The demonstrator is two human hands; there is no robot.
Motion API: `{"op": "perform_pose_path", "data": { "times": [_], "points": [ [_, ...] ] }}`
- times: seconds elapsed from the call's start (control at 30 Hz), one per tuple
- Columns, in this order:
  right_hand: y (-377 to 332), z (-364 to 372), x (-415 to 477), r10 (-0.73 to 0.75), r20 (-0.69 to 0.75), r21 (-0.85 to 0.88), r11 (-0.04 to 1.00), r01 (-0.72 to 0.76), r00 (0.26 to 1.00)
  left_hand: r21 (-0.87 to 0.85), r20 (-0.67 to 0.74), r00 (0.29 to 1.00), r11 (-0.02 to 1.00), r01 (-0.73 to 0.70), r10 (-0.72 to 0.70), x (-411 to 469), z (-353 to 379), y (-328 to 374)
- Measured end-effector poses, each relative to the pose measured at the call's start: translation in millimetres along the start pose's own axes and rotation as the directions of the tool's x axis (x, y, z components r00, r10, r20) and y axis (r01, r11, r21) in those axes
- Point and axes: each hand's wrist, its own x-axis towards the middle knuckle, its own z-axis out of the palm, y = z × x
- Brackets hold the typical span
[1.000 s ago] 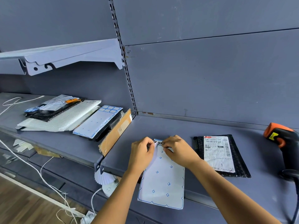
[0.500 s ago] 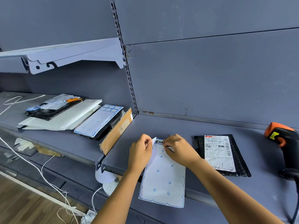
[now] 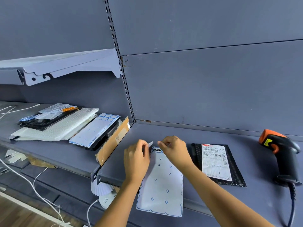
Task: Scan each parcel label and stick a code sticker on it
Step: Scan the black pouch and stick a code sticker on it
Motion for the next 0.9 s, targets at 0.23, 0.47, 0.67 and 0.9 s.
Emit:
{"op": "perform_pose_path", "data": {
  "times": [0.23, 0.47, 0.67, 0.9],
  "points": [
    [-20, -44, 2, 0.326, 0.131, 0.459, 0.817, -0.349, 0.936, 0.252, -0.161, 0.899, 0.898, -0.36, 0.406, 14, 4, 48],
    [2, -95, -19, 0.404, 0.128, 0.353, 0.834, -0.423, 0.905, 0.264, -0.187, 0.794, 0.808, -0.526, 0.578, 5, 26, 89],
    [36, -140, -31, 0.396, -0.054, 0.266, 0.891, -0.369, 0.917, 0.105, -0.07, 0.833, 0.834, -0.541, 0.549, -9, 40, 127],
    [104, -176, -42, 0.51, -0.078, 0.195, 0.85, -0.489, 0.856, -0.019, 0.285, 0.786, 0.823, -0.568, 0.549, -41, 61, 140]
  ]
}}
